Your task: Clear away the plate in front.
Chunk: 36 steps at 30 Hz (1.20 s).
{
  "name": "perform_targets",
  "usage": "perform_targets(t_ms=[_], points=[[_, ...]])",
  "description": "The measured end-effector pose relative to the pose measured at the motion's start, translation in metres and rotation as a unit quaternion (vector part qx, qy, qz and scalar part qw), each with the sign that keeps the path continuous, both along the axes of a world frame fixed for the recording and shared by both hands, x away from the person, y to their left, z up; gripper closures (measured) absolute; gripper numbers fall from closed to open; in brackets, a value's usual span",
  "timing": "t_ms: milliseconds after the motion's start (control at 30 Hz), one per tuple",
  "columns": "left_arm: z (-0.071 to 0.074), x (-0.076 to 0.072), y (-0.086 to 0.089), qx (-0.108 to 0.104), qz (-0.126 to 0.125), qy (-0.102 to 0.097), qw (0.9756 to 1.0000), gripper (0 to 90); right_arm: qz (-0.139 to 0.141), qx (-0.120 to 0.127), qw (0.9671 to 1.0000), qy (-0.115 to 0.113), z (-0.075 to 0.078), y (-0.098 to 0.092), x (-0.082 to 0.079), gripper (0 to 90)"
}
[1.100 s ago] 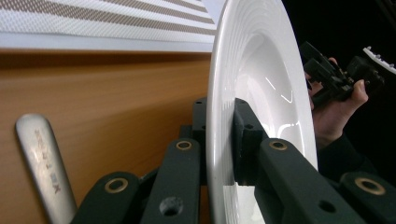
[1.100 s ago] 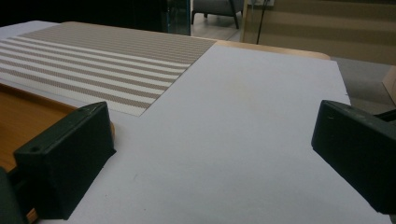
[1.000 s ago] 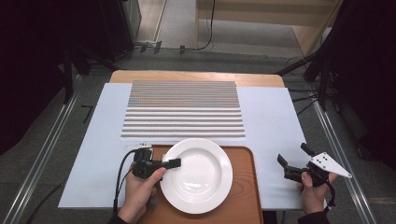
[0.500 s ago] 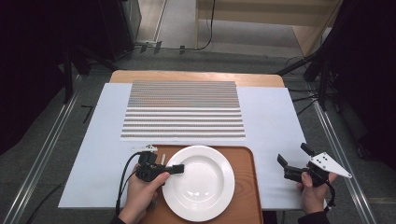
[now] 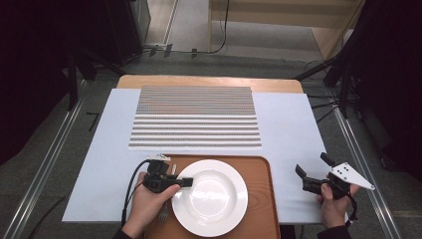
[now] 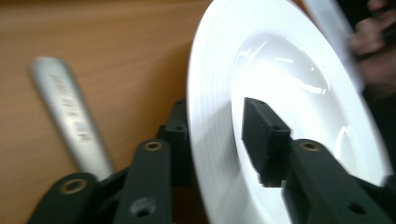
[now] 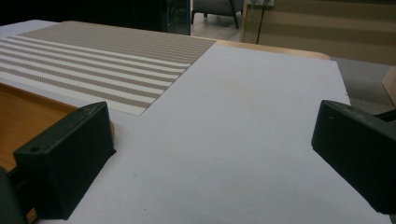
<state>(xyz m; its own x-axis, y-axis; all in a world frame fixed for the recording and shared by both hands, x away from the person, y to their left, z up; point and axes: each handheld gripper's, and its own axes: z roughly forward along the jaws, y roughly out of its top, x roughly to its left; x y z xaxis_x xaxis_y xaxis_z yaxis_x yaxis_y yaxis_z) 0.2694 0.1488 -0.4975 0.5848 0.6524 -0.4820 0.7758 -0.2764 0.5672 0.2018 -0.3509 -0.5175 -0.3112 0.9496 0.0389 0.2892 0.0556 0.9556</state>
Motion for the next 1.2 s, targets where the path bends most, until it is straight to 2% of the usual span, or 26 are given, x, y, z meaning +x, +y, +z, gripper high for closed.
perform_targets(t_ms=[33, 67, 133, 200, 267, 333, 600, 667, 733, 800, 933, 1033, 1167, 1200], points=[[0.003, 0.0, 0.0, 0.003, 0.005, -0.01, 0.9999, 54.6, 0.0, 0.0, 1.0, 0.0, 0.0, 0.0, 0.0, 0.0], [0.006, 0.0, -0.001, 0.015, 0.009, -0.023, 0.9996, 51.7, 0.0, 0.001, 1.0, 0.0, 0.0, 0.0, 0.0, 0.0], [0.009, -0.001, -0.004, 0.037, 0.012, -0.04, 0.9984, 51.0, -0.001, 0.0, 1.0, 0.0, 0.0, 0.0, 0.0, 0.0], [0.007, -0.001, -0.004, 0.032, 0.004, -0.038, 0.9988, 51.8, -0.001, -0.001, 1.0, 0.0, 0.0, 0.0, 0.0, 0.0], [0.006, -0.003, -0.004, 0.036, 0.003, -0.047, 0.9982, 58.8, 0.0, -0.001, 1.0, 0.0, 0.0, 0.0, 0.0, 0.0], [0.007, -0.003, -0.004, 0.034, -0.001, -0.045, 0.9984, 64.3, -0.001, 0.0, 1.0, 0.0, 0.0, 0.0, 0.0, 0.0], [0.006, -0.004, -0.001, 0.026, 0.0, -0.036, 0.999, 65.3, -0.001, -0.002, 1.0, 0.0, 0.0, 0.0, 0.0, 0.0], [0.006, -0.004, 0.0, 0.026, -0.003, -0.039, 0.9989, 65.2, -0.001, -0.001, 1.0, 0.0, 0.0, 0.0, 0.0, 0.0], [0.006, -0.006, -0.001, 0.03, -0.003, -0.057, 0.998, 64.3, -0.001, -0.001, 1.0, 0.0, 0.0, 0.0, 0.0, 0.0], [0.008, -0.007, 0.0, 0.037, 0.006, -0.081, 0.996, 57.6, -0.001, -0.001, 1.0, 0.0, 0.0, 0.0, 0.0, 0.0], [0.013, -0.007, 0.006, 0.02, 0.013, -0.109, 0.9937, 43.7, -0.001, -0.002, 1.0, 0.0, 0.0, 0.0, 0.0, 0.0], [0.016, -0.008, 0.01, 0.022, 0.025, -0.137, 0.9901, 35.2, -0.001, -0.002, 1.0, 0.0, 0.0, 0.001, 0.0, 0.0], [0.02, -0.007, 0.018, 0.007, 0.035, -0.153, 0.9876, 24.7, -0.001, -0.002, 1.0, 0.0, 0.0, 0.001, 0.0, 0.0], [0.02, -0.006, 0.02, 0.002, 0.036, -0.152, 0.9877, 23.2, -0.001, -0.002, 1.0, 0.0, 0.0, 0.001, 0.0, 0.0]])
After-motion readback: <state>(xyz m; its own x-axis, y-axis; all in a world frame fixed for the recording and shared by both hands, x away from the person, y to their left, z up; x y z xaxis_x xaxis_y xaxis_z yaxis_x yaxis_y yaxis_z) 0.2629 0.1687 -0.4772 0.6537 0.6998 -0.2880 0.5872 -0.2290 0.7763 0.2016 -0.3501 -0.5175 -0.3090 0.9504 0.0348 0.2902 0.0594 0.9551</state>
